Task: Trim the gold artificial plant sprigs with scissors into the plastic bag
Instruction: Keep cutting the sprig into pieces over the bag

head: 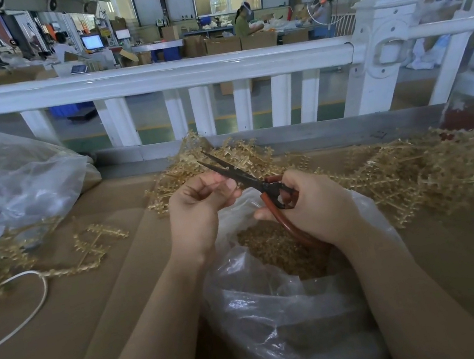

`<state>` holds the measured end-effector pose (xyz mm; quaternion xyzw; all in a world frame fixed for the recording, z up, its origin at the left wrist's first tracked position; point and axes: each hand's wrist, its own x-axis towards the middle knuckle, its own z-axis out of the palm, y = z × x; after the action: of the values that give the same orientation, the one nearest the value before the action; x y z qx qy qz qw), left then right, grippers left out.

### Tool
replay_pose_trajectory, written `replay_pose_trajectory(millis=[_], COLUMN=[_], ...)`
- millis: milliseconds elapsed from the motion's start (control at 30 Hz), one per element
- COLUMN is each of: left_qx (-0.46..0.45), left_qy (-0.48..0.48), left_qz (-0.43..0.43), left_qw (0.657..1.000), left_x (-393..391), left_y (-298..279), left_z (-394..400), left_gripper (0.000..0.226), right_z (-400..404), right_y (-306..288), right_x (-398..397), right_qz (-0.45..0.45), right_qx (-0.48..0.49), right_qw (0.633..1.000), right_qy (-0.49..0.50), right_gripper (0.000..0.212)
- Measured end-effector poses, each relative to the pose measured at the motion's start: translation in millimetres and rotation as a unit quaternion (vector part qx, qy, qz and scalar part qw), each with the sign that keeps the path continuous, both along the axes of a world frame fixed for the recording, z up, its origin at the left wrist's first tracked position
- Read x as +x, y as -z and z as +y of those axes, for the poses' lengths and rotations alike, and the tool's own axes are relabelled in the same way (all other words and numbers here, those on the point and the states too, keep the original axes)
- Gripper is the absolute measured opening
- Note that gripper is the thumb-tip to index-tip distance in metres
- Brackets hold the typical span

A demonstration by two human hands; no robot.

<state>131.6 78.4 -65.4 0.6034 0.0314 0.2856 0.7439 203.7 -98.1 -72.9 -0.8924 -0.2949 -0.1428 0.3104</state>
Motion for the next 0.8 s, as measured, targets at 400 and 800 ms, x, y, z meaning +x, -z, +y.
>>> replay_pose_trajectory(millis=[400,800], left_qx=[0.076,0.043], left_qy=[-0.033,-0.006], left_qz=[0.001,0.001], left_qw=[0.997,0.999], left_x=[-1.1,-5.1], left_y=[0.9,-4.8], left_z=[-3.8,-8.0], left_gripper=[0.01,0.005], right_z=[-1.4,-1.7], right_y=[-0.3,1.6], right_x=[-0.2,1.0], right_qz=[-0.053,-0.032], right_qx=[-0.005,0.005], right_qw=[0.999,0.999], right_qy=[-0.001,-0.003], right_gripper=[0.054,0.059])
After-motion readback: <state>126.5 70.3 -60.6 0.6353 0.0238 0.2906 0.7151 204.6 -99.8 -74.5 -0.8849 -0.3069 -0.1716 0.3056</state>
